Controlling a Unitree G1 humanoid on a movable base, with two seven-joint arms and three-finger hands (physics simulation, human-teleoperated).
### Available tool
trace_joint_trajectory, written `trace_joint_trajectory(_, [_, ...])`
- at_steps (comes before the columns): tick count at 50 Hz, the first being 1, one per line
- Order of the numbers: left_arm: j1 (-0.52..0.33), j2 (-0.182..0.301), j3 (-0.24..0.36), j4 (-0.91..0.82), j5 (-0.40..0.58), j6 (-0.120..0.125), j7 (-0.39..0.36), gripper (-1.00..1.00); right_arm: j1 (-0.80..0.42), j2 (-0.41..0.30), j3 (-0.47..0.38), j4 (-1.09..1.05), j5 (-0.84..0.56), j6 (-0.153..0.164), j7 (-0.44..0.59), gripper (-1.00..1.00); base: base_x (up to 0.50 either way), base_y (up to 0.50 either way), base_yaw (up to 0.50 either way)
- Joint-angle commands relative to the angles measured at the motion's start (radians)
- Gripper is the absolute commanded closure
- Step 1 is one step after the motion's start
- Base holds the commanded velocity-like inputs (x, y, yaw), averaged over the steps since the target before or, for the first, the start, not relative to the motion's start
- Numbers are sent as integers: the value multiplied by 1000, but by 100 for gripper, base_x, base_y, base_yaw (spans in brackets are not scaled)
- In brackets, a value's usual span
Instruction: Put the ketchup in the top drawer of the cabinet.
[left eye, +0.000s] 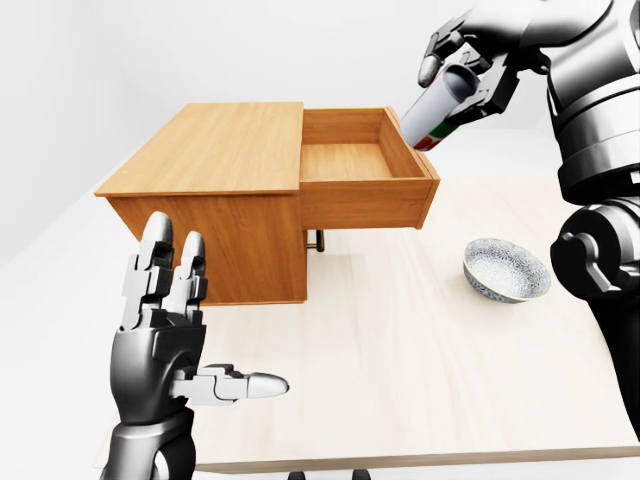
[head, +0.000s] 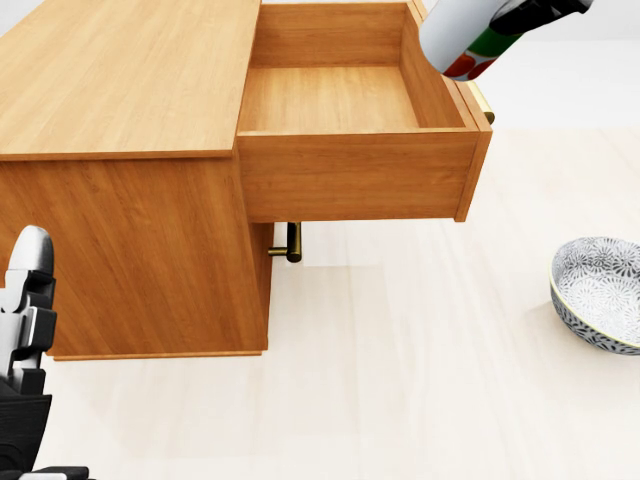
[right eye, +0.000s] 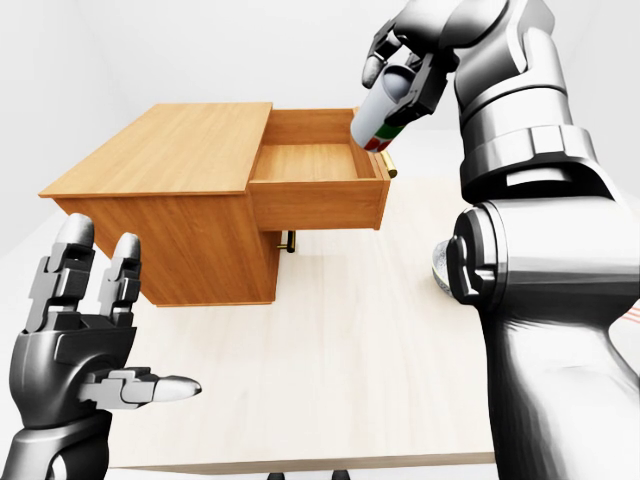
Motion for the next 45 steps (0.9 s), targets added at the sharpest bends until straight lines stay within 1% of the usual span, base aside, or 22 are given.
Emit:
trace_joint_trajectory(1, [-2,1,-1,4,3,-1,2,-100,-11,2,-17,7,-19,0,0,100,0,0,0])
trace_joint_trajectory(5, [-5,2,1,-5,0,8,4,-100,-14,8,-16,8,-18,0,0,100,0,0,0])
trace_joint_trajectory(11, [-1,1,-4,0,3,2,1,-100,-16,19,-22,12,-8,0,0,100,0,0,0])
trace_joint_trajectory(13, [0,1,-7,8,9,-7,0,-100,-16,23,-20,12,-8,0,0,100,0,0,0])
trace_joint_trajectory(15, [1,2,-7,7,8,-3,1,-100,-21,28,-23,14,-2,0,0,100,0,0,0])
trace_joint_trajectory(22, [0,3,-7,10,7,-4,2,-100,-26,41,-26,19,11,0,0,100,0,0,0])
trace_joint_trajectory(25, [-5,4,-4,10,5,2,4,-100,-30,46,-25,20,13,0,0,100,0,0,0])
trace_joint_trajectory(29, [-3,3,-6,10,6,-1,3,-100,-37,52,-25,23,18,0,0,100,0,0,0])
trace_joint_trajectory(30, [-1,3,-7,12,8,-5,2,-100,-37,53,-25,23,18,0,0,100,0,0,0])
trace_joint_trajectory(35, [1,4,-7,8,5,-3,2,-100,-27,65,-28,27,25,0,0,100,0,0,0])
trace_joint_trajectory(37, [3,4,-6,9,4,-7,1,-100,-23,69,-28,27,28,0,0,100,0,0,0])
trace_joint_trajectory(43, [1,4,-4,6,0,-1,0,-100,-5,80,-29,32,35,0,0,100,0,0,0])
trace_joint_trajectory(45, [4,4,-6,11,2,-6,-3,-100,4,81,-12,34,15,0,0,100,0,0,0])
